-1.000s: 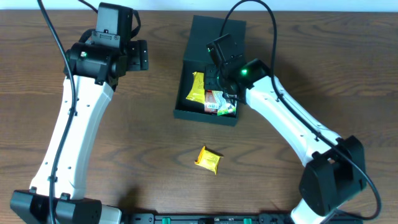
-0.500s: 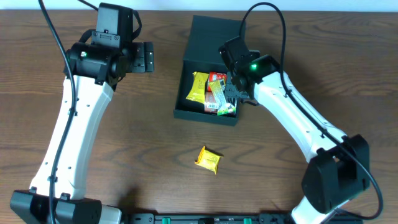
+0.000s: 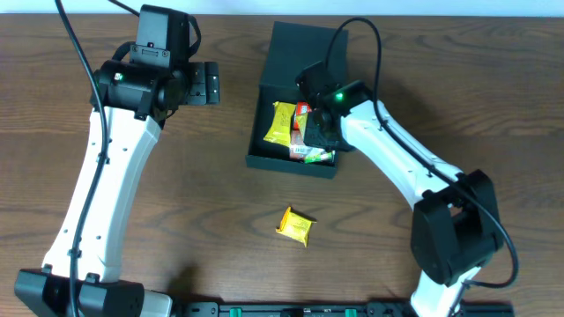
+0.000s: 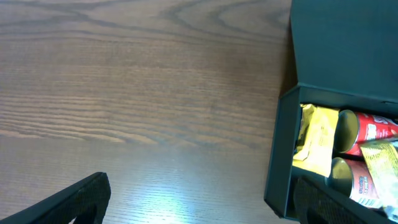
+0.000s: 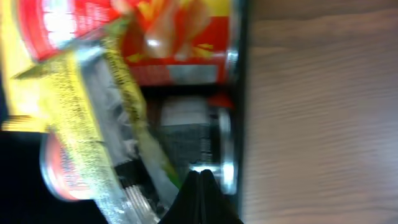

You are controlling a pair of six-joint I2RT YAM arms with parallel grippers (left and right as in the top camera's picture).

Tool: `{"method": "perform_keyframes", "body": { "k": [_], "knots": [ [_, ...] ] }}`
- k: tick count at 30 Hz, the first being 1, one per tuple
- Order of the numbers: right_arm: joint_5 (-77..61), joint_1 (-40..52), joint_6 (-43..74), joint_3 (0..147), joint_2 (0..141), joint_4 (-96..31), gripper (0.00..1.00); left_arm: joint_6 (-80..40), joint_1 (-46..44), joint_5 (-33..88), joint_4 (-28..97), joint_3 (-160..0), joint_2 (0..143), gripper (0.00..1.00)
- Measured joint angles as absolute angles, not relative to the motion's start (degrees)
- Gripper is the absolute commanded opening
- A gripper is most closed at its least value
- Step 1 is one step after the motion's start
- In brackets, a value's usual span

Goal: Pack container
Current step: 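Carry the yellow-green bar over the box and lower it beside the cans, then push the yellow-green bar down into the box with the right gripper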

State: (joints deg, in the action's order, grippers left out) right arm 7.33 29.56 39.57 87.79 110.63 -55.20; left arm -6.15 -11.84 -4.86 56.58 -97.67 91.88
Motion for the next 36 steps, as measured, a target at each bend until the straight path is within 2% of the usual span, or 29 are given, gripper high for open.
{"method": "perform_keyframes", "body": {
  "k": [9,18,25,30,36],
  "knots": [
    [-3.46,30.59,40.56,87.77,110.65,-40.82,0.02,-6.15,-11.84,-4.86,56.6,-97.67,91.88,0.95],
    [-2.09,30.41,39.81,87.74,110.65,-49.74,0.01,-6.15,-11.81,-4.86,56.69,-97.67,91.9,0.96],
    [-1.34,28.49,39.38,87.77,110.65,-51.53,0.01,-6.15,-11.84,-4.67,56.93,-97.67,91.96,0.96],
    [-7.44,25.58,39.18,87.77,110.65,-56.53,0.01,-6.15,-11.81,-4.6,58.48,-97.67,92.73,0.95],
    [-16.6,25.91,38.22,87.77,110.65,-50.06,0.01,-6.15,-11.81,-4.62,58.54,-97.67,92.75,0.95]
  ]
}}
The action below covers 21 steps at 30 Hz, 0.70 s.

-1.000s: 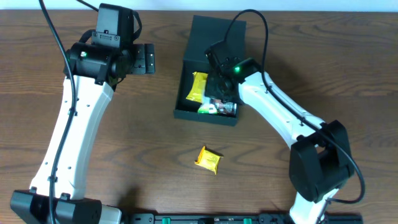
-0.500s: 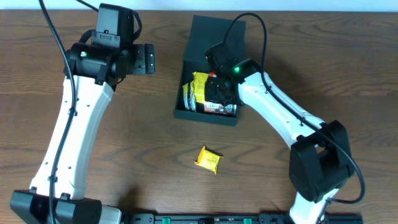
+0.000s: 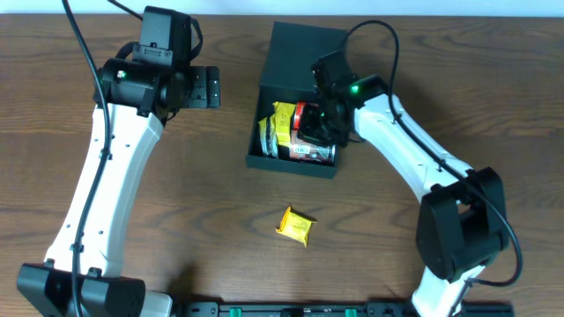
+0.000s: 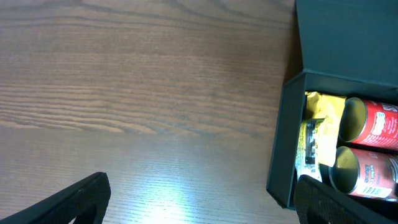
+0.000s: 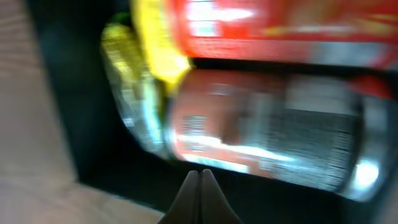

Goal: Pack container
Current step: 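Push the yellow-green bar down into the box with the right gripper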

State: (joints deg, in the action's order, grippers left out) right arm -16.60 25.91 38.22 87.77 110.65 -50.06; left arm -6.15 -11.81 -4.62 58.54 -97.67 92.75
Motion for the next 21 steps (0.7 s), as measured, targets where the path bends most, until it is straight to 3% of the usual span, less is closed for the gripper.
{"method": "perform_keyframes", "body": {
  "k": [8,10,13,16,21],
  "knots": [
    [-18.61,31.14,38.37,87.9,113.36,-36.27,0.04,-6.15,-11.81,-4.64,58.52,-97.67,92.75,0.95],
    [-18.63,31.14,38.22,87.94,115.31,-34.26,0.09,-6.15,-11.84,-4.62,58.5,-97.67,92.75,0.95],
    [-18.13,30.55,36.69,87.92,118.69,-31.44,0.31,-6.15,-11.81,-4.62,58.52,-97.67,92.75,0.95],
    [-16.99,30.06,35.55,87.92,118.98,-30.57,0.4,-6.15,-11.84,-4.62,58.52,-97.67,92.75,0.95],
    [-16.08,28.67,35.09,87.96,118.98,-29.61,0.39,-6.15,-11.84,-4.62,58.48,-97.67,92.75,0.95]
  ]
}}
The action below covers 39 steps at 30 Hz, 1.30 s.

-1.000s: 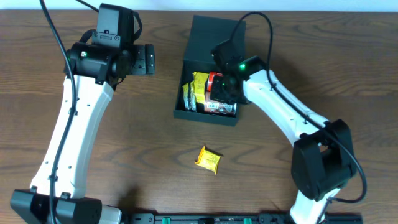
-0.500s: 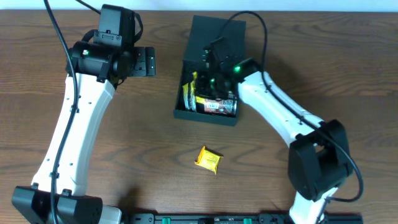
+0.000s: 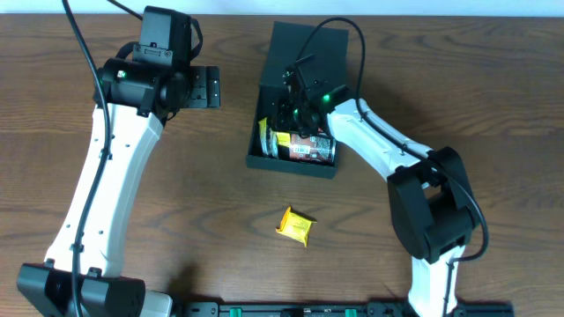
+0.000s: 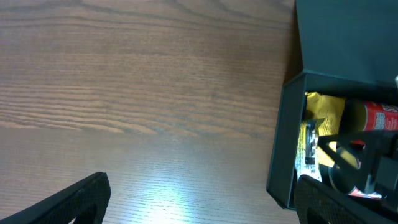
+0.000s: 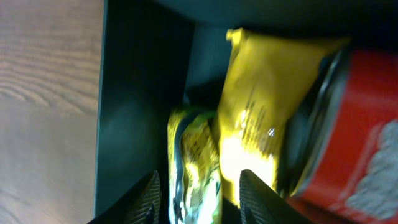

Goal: Pack container
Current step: 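Push the yellow-green bar down into the box with the right gripper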

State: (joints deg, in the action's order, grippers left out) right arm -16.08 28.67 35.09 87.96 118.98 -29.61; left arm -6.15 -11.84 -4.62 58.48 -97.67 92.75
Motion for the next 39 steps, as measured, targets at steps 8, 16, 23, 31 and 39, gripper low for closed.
{"method": "perform_keyframes", "body": {
  "k": [8,16,23,31,39],
  "knots": [
    [-15.75,28.47,35.14,87.96,118.98,-26.48,0.37,-6.15,-11.81,-4.62,58.48,-97.67,92.79,0.95],
    [-15.66,28.56,35.35,87.96,118.98,-25.28,0.37,-6.15,-11.81,-4.62,58.3,-97.67,92.79,0.95],
    [-15.66,28.58,36.25,87.96,119.59,-24.12,0.37,-6.15,-11.84,-4.62,58.24,-97.67,92.79,0.95],
    [-15.75,28.67,37.01,87.96,120.81,-23.88,0.36,-6.15,-11.84,-4.62,58.17,-97.67,92.79,0.95],
    [-15.84,29.89,37.3,87.96,120.92,-22.83,0.31,-6.15,-11.81,-4.62,58.15,-97.67,92.79,0.96]
  ]
}}
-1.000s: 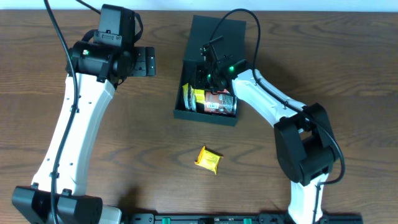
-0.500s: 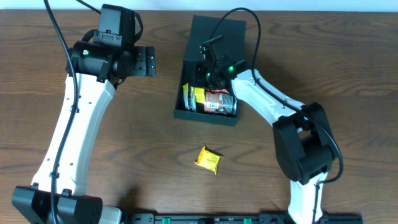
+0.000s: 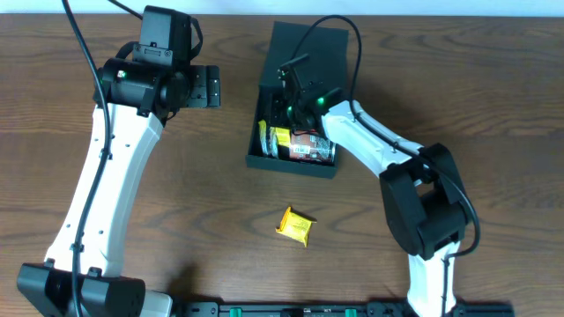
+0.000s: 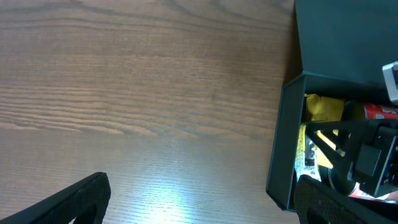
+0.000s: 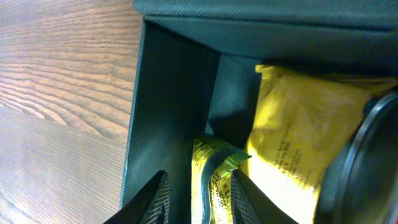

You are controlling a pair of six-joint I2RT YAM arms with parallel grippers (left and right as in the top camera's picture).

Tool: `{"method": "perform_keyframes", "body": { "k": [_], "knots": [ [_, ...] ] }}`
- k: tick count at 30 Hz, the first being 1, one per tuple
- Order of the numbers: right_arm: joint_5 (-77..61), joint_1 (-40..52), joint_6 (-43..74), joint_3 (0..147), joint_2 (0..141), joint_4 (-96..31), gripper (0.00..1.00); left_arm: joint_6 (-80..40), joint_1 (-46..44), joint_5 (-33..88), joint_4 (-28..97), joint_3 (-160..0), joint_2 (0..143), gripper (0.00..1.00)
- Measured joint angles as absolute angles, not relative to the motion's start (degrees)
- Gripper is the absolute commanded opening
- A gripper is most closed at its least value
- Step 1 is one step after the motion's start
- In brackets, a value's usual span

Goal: Pack container
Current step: 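Push the yellow-green bar down into the box with the right gripper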

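The black box (image 3: 291,165) stands open at the table's middle back, its lid (image 3: 308,53) lying behind it. Inside lie red cans (image 3: 310,146), a yellow bag (image 5: 305,137) and a thin yellow-green packet (image 5: 211,180) standing on edge by the left wall. My right gripper (image 5: 199,202) reaches down into the box's left end, open, one finger on each side of that packet. Another yellow packet (image 3: 295,225) lies on the table in front of the box. My left gripper (image 4: 199,205) hangs open over bare wood to the left of the box.
The table is dark wood grain. The box's left wall (image 4: 283,143) shows at the right of the left wrist view. My right arm (image 3: 379,150) crosses the box's right side. Both arm bases stand at the front edge.
My right gripper has shifted slightly inside the box's left end, and its fingers stand a little closer around the upright packet. The left arm and the packet on the table have not moved.
First my right gripper was shut over the cans, with a yellow-green packet lying on top of them. Then that packet stood at the box's left side and the gripper was still shut. After that the gripper was open astride the packet, as it is now.
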State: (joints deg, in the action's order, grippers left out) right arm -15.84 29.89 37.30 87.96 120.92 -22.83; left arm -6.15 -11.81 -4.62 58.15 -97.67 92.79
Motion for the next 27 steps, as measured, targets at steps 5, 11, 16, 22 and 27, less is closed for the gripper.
{"method": "perform_keyframes", "body": {
  "k": [5,11,16,22,27],
  "knots": [
    [-15.59,29.91,37.32,87.96,121.23,-22.87,0.3,-6.15,-11.84,-4.62,58.15,-97.67,92.79,0.95],
    [-15.18,29.93,37.54,87.96,121.27,-22.9,0.22,-6.15,-11.84,-4.62,58.15,-97.67,92.79,0.95],
    [-14.7,29.93,38.17,87.96,121.27,-22.92,0.11,-6.15,-11.84,-4.62,58.13,-97.67,92.79,0.95],
    [-14.52,29.93,38.17,87.96,121.27,-22.87,0.07,-6.15,-11.81,-4.62,58.15,-97.67,92.79,0.95],
    [-13.74,29.93,38.65,87.96,121.27,-22.0,0.02,-6.15,-11.84,-4.62,58.15,-97.67,92.79,0.96]
  ]
}}
